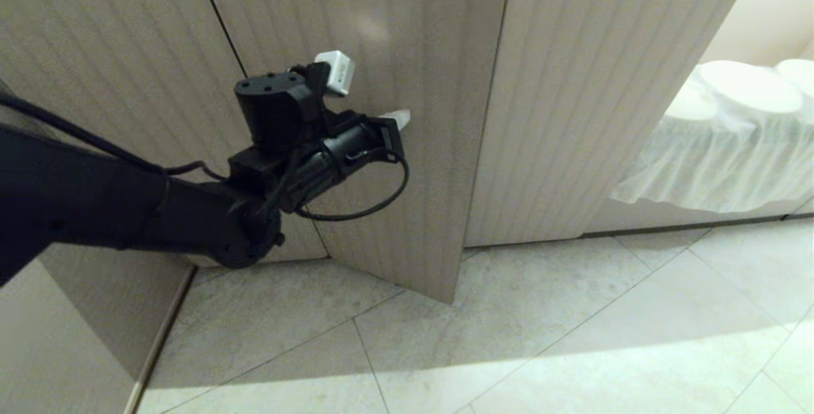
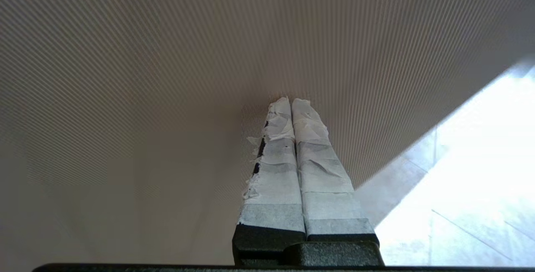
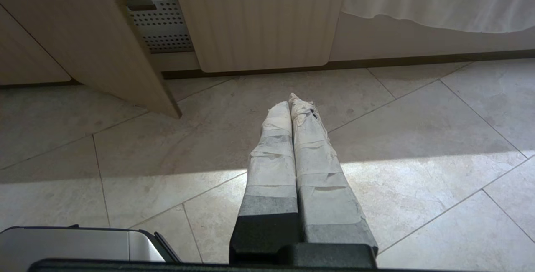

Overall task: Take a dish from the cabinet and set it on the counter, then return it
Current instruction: Close the cabinet door

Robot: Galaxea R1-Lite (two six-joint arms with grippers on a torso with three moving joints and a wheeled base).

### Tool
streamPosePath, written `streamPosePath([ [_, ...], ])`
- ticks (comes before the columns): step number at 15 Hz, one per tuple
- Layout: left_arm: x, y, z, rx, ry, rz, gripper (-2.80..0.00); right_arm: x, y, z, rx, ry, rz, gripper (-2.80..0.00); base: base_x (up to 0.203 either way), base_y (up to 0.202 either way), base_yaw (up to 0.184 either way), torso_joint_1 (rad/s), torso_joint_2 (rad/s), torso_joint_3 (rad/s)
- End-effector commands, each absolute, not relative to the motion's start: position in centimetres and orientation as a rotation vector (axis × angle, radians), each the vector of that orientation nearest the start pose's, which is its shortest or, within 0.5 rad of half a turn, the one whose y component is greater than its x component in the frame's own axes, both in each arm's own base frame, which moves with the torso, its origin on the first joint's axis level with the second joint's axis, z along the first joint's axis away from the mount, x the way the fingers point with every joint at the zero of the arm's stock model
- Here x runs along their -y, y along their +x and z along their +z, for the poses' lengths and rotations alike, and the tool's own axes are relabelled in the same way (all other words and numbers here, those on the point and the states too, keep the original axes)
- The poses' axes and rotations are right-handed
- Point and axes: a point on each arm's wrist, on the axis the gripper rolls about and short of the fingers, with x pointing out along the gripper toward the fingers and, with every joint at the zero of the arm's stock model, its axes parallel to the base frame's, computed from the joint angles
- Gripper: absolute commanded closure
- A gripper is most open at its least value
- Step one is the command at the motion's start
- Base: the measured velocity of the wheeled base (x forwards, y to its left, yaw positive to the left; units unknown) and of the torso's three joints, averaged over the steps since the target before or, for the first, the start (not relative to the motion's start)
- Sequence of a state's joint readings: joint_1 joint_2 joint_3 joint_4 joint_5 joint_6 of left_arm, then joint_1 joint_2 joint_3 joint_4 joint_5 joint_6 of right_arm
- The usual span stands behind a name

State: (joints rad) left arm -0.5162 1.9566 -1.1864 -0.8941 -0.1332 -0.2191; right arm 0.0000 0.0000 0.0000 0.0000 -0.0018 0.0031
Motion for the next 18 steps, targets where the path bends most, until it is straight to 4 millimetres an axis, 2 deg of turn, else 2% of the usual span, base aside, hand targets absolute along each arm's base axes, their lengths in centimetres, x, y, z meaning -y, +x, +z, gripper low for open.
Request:
streamPosePath([
  [1,20.4,35.5,21.1,0.034,-0.231,-0.656,0.0,0.0,-2.3,7.5,0.0,0.003,-0.002,0.0,0.0,0.0,0.0,0.0,0.0,0.0],
  [5,21.8,37.9,21.2,0.089,-0.217,-0.661,0.0,0.0,-2.3,7.5,0.0,0.003,-0.002,0.0,0.0,0.0,0.0,0.0,0.0,0.0],
  [13,26.2,43.4,22.8,0.268,-0.173,-0.683,0.0,0.0,-2.3,7.5,0.0,0.003,-0.002,0.0,0.0,0.0,0.0,0.0,0.0,0.0],
  [15,26.9,43.9,22.2,0.284,-0.155,-0.687,0.0,0.0,-2.3,7.5,0.0,0.003,0.0,0.0,0.0,0.0,0.0,0.0,0.0,0.0],
  [18,26.8,43.6,22.8,0.316,-0.116,-0.68,0.0,0.0,-2.3,7.5,0.0,0.003,-0.002,0.0,0.0,0.0,0.0,0.0,0.0,0.0],
])
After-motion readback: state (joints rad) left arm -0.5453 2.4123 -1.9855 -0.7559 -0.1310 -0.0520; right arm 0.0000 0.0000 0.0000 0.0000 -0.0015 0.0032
